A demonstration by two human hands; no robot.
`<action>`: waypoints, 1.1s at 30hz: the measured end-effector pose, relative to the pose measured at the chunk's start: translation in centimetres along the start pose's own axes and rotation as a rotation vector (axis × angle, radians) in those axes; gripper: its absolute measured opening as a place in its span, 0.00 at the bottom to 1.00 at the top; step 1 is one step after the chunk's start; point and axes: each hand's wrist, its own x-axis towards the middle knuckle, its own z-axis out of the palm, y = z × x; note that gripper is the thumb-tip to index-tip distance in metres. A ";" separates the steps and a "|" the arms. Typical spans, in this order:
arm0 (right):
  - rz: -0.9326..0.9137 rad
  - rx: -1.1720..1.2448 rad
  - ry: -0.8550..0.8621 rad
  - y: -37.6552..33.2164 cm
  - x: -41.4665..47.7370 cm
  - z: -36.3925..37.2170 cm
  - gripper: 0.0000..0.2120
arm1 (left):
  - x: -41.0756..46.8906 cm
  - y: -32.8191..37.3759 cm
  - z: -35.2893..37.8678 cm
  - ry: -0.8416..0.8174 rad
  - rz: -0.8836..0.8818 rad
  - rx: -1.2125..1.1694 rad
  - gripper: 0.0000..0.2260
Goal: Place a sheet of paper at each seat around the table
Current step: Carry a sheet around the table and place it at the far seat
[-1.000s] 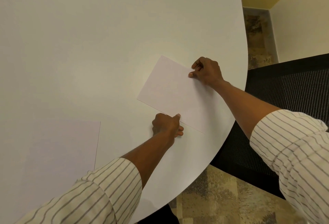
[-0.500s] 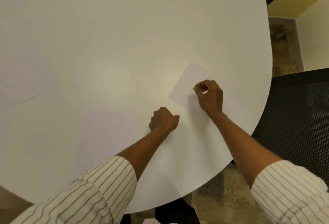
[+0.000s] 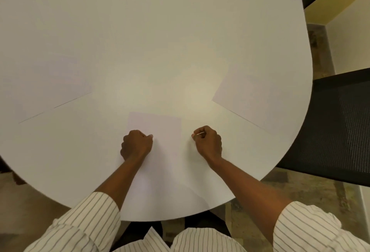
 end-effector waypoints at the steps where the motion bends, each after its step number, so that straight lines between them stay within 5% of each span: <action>1: 0.026 -0.031 0.002 -0.1 -1.0 0.8 0.05 | 0.0 -1.2 -0.6 0.017 0.011 0.025 0.14; 10: 0.202 -0.110 0.055 -1.1 -7.4 8.3 0.21 | 1.9 -9.1 -4.1 0.023 0.119 0.152 0.29; 15: 0.220 -0.129 0.133 -1.5 -8.6 10.6 0.25 | 3.1 -9.5 -4.8 -0.043 0.119 0.113 0.29; 26: 0.312 0.099 0.186 -1.3 -9.7 12.0 0.23 | 3.9 -11.0 -4.8 -0.142 -0.015 -0.104 0.28; 33: 0.284 0.150 0.198 -0.5 -9.3 12.5 0.11 | 3.9 -11.8 -5.4 -0.164 -0.056 -0.165 0.15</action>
